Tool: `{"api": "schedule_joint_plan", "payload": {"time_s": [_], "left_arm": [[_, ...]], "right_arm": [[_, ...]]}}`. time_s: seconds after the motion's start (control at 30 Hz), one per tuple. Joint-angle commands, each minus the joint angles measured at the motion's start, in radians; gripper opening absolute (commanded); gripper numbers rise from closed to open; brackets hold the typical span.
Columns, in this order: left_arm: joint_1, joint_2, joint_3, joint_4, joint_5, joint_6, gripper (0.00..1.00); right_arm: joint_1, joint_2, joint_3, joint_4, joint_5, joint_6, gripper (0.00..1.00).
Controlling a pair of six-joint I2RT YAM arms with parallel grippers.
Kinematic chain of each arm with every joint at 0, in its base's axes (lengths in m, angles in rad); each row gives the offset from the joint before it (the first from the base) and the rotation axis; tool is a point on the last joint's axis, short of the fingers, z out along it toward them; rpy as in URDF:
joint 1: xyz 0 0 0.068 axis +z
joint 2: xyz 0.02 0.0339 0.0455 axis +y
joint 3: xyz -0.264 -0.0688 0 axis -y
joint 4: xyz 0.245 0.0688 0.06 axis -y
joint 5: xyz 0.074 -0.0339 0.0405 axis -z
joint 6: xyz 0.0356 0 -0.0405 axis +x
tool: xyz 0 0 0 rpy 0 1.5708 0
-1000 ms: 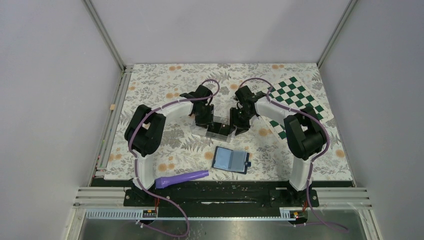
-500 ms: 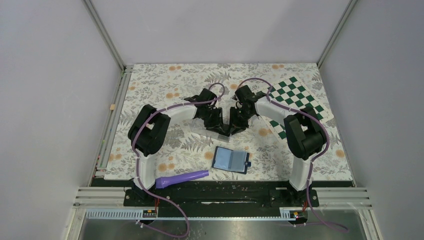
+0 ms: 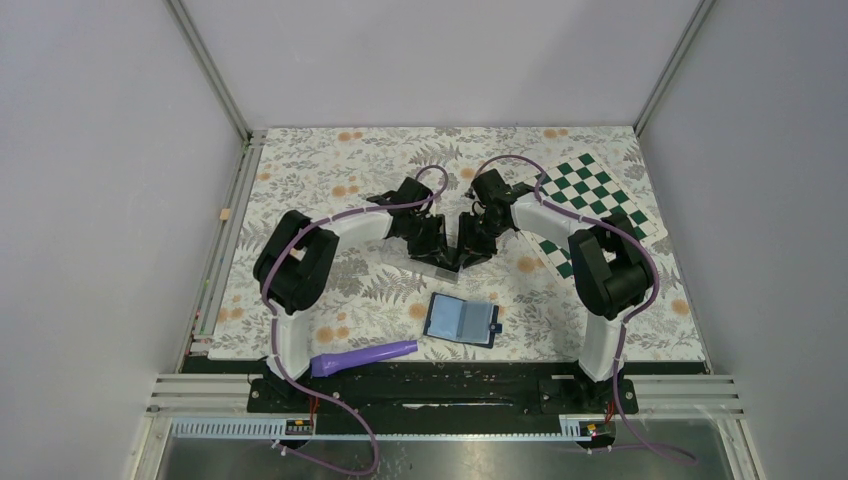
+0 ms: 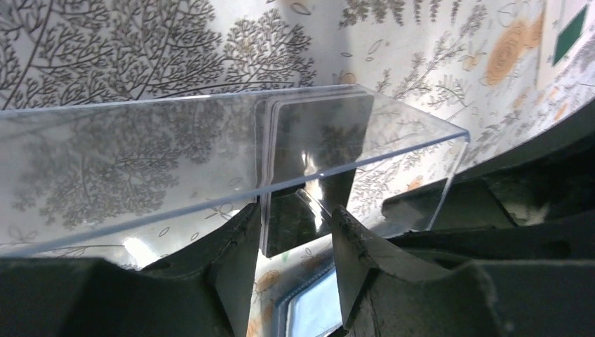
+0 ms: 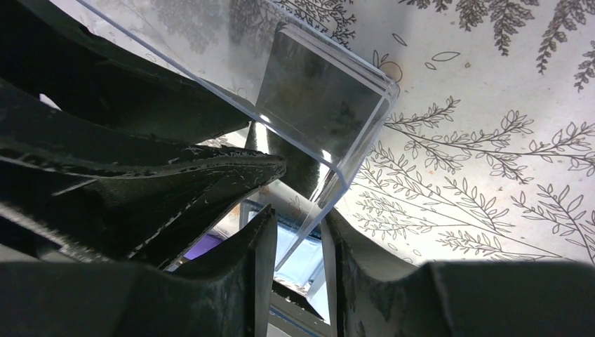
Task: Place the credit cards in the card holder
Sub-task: Pick up the credit card from the storage box.
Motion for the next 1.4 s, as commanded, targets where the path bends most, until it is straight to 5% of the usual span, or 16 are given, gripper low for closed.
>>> {"api": "schedule_joint_plan", "payload": {"time_s": [0.0,0.2,0.4,0.67,0.93,1.37], "left_arm": [[-0.005,-0.024,0.049,-0.087,-0.089,0.037,0.42],[-0.033,0.006,0.103,-0.176,-0.184,0.075,0.37],[-0.047,0.029,0.126,-0.171,-0.159,0.079,0.21],[-0.063,0.033,0.133,-0.147,-0.132,0.08,0.17],[-0.085,-0.043,0.125,-0.144,-0.217,0.079,0.03],[-0.102,-0.069,0.14,-0.13,-0.213,0.069,0.0]], "right_arm": [[-0.004,-0.025,0.007,0.024,-0.027,0.006,0.36],[-0.004,-0.022,0.007,0.023,-0.032,0.008,0.31],[-0.004,-0.015,0.005,0.024,-0.04,0.011,0.24],[-0.004,-0.012,-0.001,0.023,-0.043,0.011,0.22],[-0.004,-0.013,0.0,0.023,-0.044,0.011,0.21],[-0.004,-0.006,-0.002,0.024,-0.051,0.015,0.2]]}}
